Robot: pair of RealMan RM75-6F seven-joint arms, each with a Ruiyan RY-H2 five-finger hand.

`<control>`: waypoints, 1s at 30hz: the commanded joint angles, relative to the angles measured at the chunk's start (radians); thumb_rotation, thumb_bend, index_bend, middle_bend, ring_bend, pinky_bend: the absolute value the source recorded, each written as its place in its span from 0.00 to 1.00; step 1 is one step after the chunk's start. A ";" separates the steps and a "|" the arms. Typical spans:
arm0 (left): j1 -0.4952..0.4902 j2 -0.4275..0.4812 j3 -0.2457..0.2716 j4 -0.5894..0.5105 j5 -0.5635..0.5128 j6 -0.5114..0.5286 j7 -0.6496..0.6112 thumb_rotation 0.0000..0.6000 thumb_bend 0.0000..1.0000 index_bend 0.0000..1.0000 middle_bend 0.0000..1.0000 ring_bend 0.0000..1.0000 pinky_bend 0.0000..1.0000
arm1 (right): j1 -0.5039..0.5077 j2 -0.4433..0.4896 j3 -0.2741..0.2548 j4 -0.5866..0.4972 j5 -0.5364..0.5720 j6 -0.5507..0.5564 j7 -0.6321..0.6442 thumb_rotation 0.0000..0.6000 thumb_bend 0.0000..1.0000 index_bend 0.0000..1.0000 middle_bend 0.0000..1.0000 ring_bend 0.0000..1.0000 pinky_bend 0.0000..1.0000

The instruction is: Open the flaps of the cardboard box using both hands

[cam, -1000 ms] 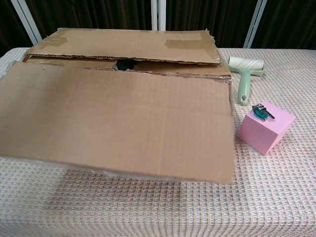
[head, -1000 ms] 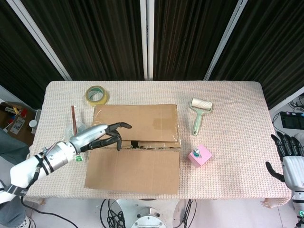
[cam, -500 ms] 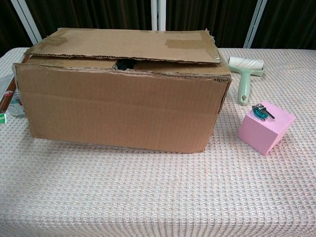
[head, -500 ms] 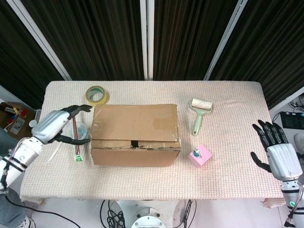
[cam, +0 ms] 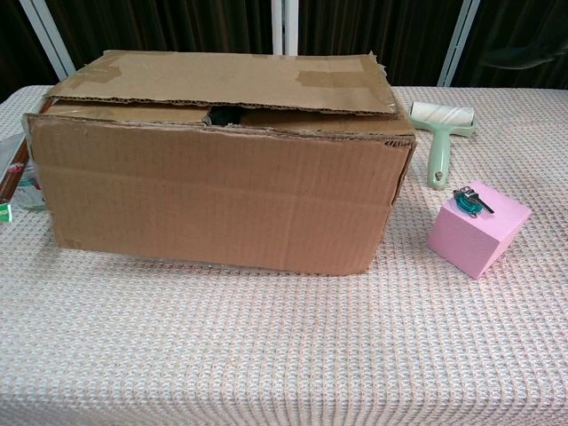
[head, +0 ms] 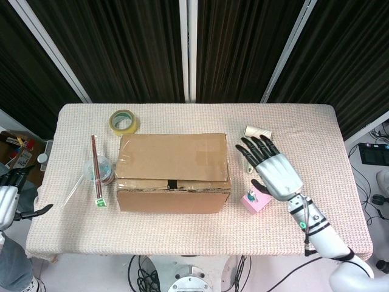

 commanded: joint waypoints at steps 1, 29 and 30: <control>0.017 -0.012 0.016 0.020 0.025 0.027 -0.003 0.64 0.00 0.13 0.17 0.14 0.22 | 0.145 -0.150 0.027 -0.001 0.159 -0.056 -0.195 1.00 0.16 0.00 0.00 0.00 0.00; 0.068 -0.034 0.041 0.076 0.047 0.097 -0.016 0.64 0.00 0.13 0.17 0.14 0.22 | 0.376 -0.461 0.000 0.216 0.398 0.059 -0.334 1.00 0.18 0.00 0.00 0.00 0.00; 0.068 -0.034 0.040 0.075 0.047 0.097 -0.017 0.64 0.00 0.13 0.17 0.14 0.22 | 0.378 -0.464 0.000 0.223 0.398 0.062 -0.333 1.00 0.18 0.00 0.00 0.00 0.00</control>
